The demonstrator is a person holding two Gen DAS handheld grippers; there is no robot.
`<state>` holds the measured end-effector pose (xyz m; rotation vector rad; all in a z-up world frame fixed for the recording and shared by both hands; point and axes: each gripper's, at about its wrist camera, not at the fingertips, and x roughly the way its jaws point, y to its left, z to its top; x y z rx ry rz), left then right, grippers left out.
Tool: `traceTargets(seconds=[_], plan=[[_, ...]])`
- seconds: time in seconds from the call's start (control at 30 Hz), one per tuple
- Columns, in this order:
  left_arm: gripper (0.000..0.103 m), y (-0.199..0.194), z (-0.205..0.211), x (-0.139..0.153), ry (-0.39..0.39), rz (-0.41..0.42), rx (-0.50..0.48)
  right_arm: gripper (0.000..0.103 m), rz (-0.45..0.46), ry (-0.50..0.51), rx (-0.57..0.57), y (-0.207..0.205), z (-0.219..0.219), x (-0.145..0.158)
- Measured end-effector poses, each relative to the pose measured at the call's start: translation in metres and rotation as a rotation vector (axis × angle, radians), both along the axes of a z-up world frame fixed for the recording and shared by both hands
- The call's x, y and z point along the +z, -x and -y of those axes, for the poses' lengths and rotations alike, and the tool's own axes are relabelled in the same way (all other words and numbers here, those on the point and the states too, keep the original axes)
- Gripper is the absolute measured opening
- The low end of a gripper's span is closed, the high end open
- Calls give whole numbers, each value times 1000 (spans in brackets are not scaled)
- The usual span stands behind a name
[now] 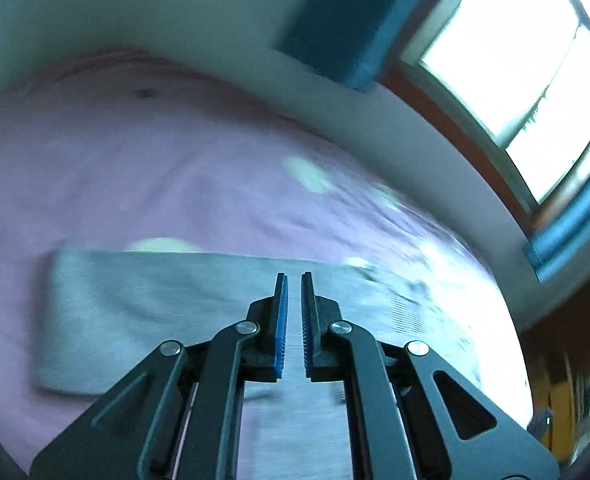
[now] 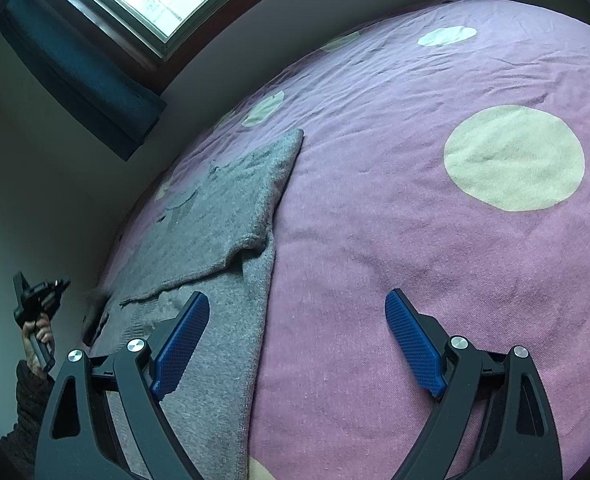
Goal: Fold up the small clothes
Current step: 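Carry the sleeve across the sweater body with the left gripper, laying the cuff down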
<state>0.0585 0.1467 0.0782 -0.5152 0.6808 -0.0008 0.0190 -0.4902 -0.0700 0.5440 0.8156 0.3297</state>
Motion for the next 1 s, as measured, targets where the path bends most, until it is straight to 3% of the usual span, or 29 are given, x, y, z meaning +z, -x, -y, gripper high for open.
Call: traceTargets(seconds=[0.07,0.17,0.33,0.6,0.73,0.87,1.0], plan=[[5,-17,46,3,-53,12,-78,89,1,-4,0,0,1,0],[5,-28,98,-3,-58,9,-175,89,5,-13,0,0,2,0],[7,-13,132,-31,-149,-27,-239,89,6,-10,1,0,2,-1],[28,27,25,-60,-147,-139,-75,89,-5,49,-4,-1,-6,2],[32,32,-22,-72,-152,-190,-12,89,-6,49,-10,-2,-6,1],[33,17,-34,-86,-153,-224,-27,89,-2,29,-11,-1,-3,0],[39,5,-24,-98,-214,-249,-70,89,-1,17,-11,-2,-1,0]])
